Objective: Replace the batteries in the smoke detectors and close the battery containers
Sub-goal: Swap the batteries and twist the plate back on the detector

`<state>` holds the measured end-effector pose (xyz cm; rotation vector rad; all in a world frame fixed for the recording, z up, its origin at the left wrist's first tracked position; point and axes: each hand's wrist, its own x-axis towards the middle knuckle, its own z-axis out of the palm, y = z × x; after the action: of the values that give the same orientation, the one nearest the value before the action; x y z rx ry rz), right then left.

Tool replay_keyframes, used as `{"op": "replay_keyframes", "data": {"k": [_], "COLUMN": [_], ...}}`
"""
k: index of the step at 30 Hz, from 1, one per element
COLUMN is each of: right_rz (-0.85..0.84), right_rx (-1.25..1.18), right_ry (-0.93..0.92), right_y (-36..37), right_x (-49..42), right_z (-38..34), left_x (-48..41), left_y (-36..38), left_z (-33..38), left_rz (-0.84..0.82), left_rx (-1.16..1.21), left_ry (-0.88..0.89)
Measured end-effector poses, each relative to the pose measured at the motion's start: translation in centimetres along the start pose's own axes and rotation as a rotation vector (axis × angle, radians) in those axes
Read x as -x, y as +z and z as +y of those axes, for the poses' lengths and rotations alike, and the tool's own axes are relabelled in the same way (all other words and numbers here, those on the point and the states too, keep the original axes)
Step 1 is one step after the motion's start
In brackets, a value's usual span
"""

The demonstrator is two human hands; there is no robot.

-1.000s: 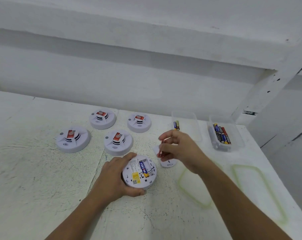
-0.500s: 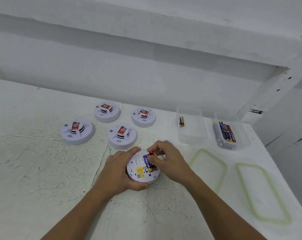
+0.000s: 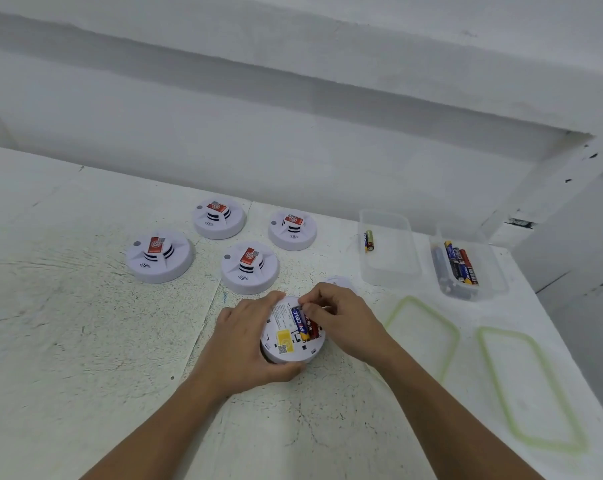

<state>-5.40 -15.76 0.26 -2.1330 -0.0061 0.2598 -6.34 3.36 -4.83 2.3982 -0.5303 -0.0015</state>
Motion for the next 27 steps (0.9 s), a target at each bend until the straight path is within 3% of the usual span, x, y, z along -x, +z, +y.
{"op": "replay_keyframes", "data": {"k": [15, 21, 27], "right_rz": [-0.036, -0.035, 0.017], "right_rx": [-0.062, -0.182, -0.277], "right_ry": [0.077, 0.211, 0.235], "right_y": [0.5, 0.4, 0.8], "right_x": [0.3, 0.1, 0.1], "right_z": [-0.4, -0.8, -1.3], "left_x": [-0.1, 0.0, 0.1], "left_y": [-0.2, -0.3, -0.5], "left_z": [0.0, 0.2, 0.2], "left_rz": [-0.019, -0.017, -0.003], "left_rx": [-0.021, -0.011, -0.019], "left_ry": [-0.005, 0.012, 0.028]}}
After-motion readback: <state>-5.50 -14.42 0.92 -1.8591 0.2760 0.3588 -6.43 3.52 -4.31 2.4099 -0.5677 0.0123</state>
